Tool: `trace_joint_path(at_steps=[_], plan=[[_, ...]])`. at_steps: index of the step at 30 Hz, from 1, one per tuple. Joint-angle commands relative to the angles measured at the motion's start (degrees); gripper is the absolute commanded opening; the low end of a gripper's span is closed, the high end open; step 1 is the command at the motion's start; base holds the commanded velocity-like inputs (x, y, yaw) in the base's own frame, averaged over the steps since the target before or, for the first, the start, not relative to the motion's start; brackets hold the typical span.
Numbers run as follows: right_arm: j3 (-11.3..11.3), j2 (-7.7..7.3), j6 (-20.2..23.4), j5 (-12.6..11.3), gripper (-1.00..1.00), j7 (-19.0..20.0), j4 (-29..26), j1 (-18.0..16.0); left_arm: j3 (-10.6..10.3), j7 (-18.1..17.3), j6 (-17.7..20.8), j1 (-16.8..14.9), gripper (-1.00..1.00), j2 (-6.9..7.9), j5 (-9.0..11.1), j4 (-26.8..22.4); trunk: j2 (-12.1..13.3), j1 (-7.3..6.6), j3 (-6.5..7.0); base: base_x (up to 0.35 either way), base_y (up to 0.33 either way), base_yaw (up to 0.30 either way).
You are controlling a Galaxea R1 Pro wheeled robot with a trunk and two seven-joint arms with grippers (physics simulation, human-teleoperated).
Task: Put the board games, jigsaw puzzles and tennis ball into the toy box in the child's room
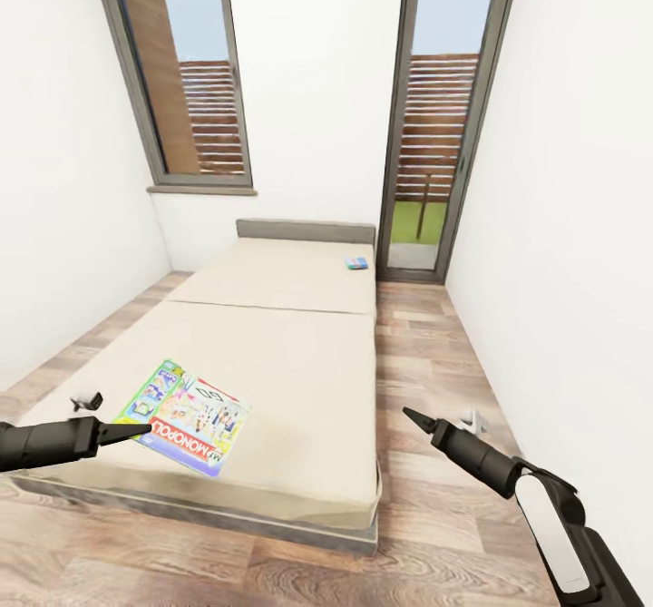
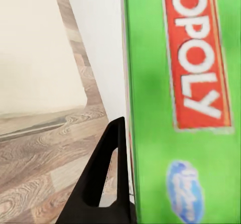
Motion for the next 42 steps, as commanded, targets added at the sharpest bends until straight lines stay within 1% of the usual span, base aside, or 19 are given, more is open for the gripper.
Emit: trace_joint_path(at_steps=[1,7,37,42], plan=[[-0.1,-0.01,0.2,-0.2,1.0,0.1,0.0,0.0,-0.1,0.3,0.6,-0.1,-1.0,0.0,0.2,0.0,0.4,-0.23,0.17,0.0,0.0,0.267],[-0.1,-0.03,0.0,-0.2,1.0,0.3,-0.1,0.0,0.0,2.1,0.6,-0.1,-1.0,0.0,0.2,0.1,2.8,-1.55,1.49,0.0,0.0,0.268],[0.0,-0.03,-0.1,-0.2,1.0,0.2,0.0,0.0,0.1,2.3,0.6,-0.1,-1.0,-0.01,0.3,0.1,14.8,-8.14,7.65,0.0,0.0,0.275],[0.0,-0.03,-0.1,-0.2,1.0,0.2,0.0,0.0,0.1,2.3,0.6,-0.1,-1.0,-0.27,0.3,0.1,16.8,-9.24,8.67,0.0,0.0,0.278]])
